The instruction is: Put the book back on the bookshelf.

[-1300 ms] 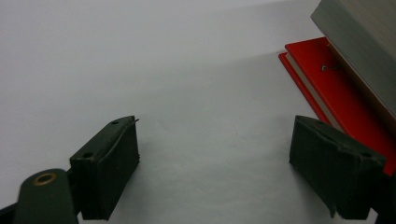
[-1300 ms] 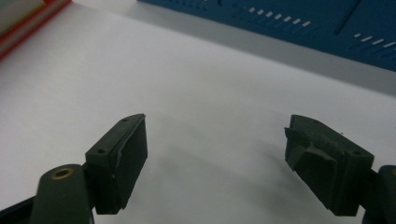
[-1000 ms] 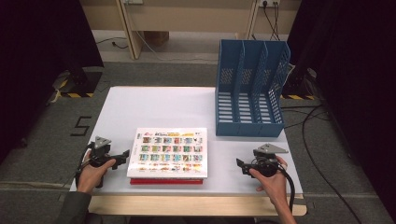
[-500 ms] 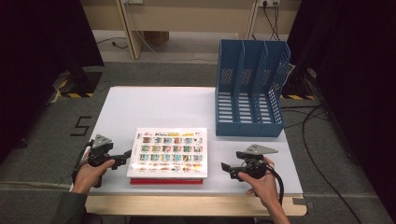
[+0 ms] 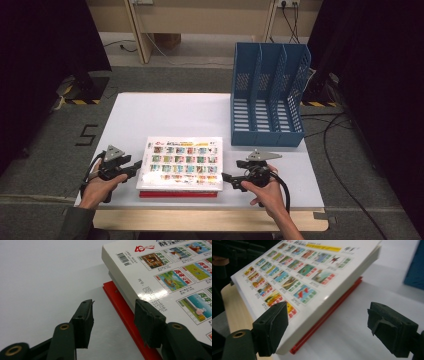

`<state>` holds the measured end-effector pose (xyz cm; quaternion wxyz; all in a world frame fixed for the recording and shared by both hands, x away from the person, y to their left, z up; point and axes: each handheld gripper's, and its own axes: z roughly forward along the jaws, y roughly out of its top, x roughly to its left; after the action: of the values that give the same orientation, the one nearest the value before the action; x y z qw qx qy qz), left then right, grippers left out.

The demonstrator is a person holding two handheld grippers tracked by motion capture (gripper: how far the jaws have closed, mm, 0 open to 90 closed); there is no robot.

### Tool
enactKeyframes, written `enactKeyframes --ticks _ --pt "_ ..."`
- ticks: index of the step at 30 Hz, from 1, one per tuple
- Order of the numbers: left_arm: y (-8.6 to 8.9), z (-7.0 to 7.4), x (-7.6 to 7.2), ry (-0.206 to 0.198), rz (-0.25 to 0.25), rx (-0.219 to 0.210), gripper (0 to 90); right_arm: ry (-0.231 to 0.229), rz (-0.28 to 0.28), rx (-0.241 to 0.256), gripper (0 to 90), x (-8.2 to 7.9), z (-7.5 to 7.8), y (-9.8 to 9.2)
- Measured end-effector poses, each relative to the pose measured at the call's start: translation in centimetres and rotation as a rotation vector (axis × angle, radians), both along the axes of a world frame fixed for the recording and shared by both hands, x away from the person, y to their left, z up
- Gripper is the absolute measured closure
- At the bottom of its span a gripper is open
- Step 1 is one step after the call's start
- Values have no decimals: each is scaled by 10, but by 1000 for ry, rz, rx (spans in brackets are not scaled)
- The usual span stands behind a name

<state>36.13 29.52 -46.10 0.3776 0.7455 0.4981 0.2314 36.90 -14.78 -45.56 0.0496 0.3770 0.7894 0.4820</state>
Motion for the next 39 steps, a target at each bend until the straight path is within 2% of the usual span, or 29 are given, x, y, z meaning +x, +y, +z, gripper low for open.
enactKeyframes --ticks 3,4,5,6,8,9,12,13,16,20,23,25,27,30,36,38,39 --pt "-4 2 -2 3 -27 -8 483 30 30 1 170 4 -5 8" --pt "-9 3 -3 -2 -37 16 445 54 44 9 170 8 -9 13" --pt "-9 3 -3 -2 -37 16 423 64 48 11 170 9 -10 15" --pt "-14 5 -5 -8 -54 37 409 75 56 17 170 11 -12 16" --pt "-16 5 -5 -8 -59 48 407 90 62 23 143 13 -13 18" --pt "-16 5 -4 -7 -53 49 385 91 54 9 136 16 -14 19" --pt "-14 3 -2 -2 -46 35 322 133 50 30 118 22 -16 20" --pt "-13 3 -2 -1 -46 28 322 153 64 46 150 24 -18 20" --pt "-13 2 -2 2 -47 17 326 208 86 105 148 31 -25 25" --pt "-10 0 -2 4 -54 -1 327 231 128 105 146 38 -26 30" --pt "-11 0 -2 0 -57 -7 340 216 134 87 164 38 -23 31" --pt "-11 0 -2 -1 -70 -7 365 175 144 69 237 38 -18 29" --pt "-13 0 -4 -5 -85 -16 427 145 136 59 301 37 -11 27" --pt "-17 0 -6 -25 -102 5 508 107 148 48 321 37 -4 28" --pt "-25 0 -9 -36 -109 10 624 133 156 159 432 48 1 27" --pt "-29 -1 -8 -40 -116 11 628 152 176 168 480 50 2 32" --pt "-30 -1 -8 -39 -121 6 621 156 194 141 514 50 3 35"
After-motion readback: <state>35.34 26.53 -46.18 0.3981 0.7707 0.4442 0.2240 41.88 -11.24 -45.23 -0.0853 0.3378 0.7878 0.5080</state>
